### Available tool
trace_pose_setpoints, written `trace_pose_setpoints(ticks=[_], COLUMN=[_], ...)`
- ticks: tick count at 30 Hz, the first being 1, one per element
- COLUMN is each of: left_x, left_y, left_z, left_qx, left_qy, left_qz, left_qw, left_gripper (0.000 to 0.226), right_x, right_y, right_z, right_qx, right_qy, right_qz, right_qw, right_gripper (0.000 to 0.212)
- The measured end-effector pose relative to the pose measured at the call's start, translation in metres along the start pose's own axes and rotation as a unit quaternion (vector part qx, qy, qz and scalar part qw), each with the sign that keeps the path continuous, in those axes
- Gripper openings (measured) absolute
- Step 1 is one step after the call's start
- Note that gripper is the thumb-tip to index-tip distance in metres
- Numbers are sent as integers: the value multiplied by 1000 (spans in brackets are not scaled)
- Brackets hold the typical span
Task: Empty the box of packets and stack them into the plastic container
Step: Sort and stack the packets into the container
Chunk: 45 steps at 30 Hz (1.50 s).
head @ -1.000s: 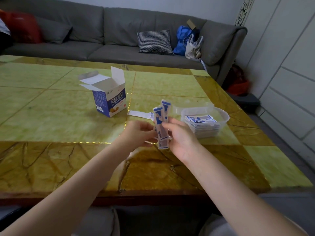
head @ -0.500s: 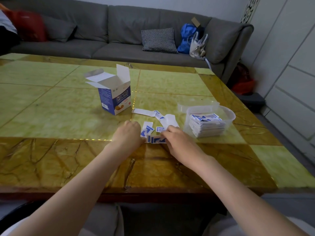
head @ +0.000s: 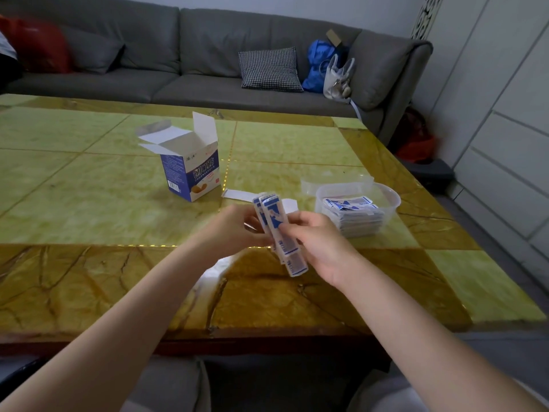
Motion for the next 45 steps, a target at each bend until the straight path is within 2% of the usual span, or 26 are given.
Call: trace_pose_setpoints(ticks=[1,2,4,5,9,12,14,16,19,22,27,31,34,36,39,42,45], left_x=[1,0,0,1,3,4,5,5,3,2,3,5,7,8,8,6,8], left_y=[-1,-2,-5,-7,-8,-6,-9,-12,-12,-11,-8,-5,-4,-4,-2,2,0], left_z=[0,-2,-5,-6,7,18,17,12,9,10,10,14,17,18,20,20,22], left_qx=[-4,-9,-2,15,129,243,261,264,281,280,283,276,297,300,285,253,345], left_qy=[-10,-14,0,12,48,67,70,68,54,57,65,64,58,59,63,90,77], left_qz=[-7,-19,-31,-31,-23,-28,-34,-43,-51,-40,-31,-13,-9,-11,-11,12,-9], left_qw=[1000,1000,1000,999,990,967,962,961,957,958,956,959,953,952,957,963,935], left_gripper=[23,24,22,21,17,17,16,15,18,17,17,18,22,24,24,29,32], right_x=[-1,-2,-3,-3,-5,-3,-4,-8,-15,-19,-22,-18,-16,-18,-18,-16,-15], right_y=[-2,-4,-5,-3,13,21,24,22,16,9,3,4,3,2,5,8,10], right_z=[-2,-4,-9,-10,-8,-7,-11,-17,-26,-33,-41,-42,-39,-37,-34,-31,-26], right_qx=[-111,-235,-437,-492,-582,-660,-708,-736,-741,-714,-678,-633,-606,-599,-603,-637,-674], right_qy=[45,80,108,109,69,51,54,56,57,23,-10,-18,-56,-77,-29,9,0], right_qz=[-34,-81,-162,-182,-184,-173,-161,-143,-106,-44,-3,-10,-18,-12,-64,-128,-128], right_qw=[992,965,878,844,789,730,685,660,661,698,735,774,793,797,795,760,727], right_gripper=[11,12,17,19,24,29,32,34,28,24,23,25,23,24,20,37,38])
Point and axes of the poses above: each hand's wrist, its own x-axis towards the middle knuckle, its own z-axis out of the palm, y = z × x, the point moved 1 cm from there along x, towards the middle knuckle, and after that the axes turned 12 degrees about -y, right-handed, at the moved point
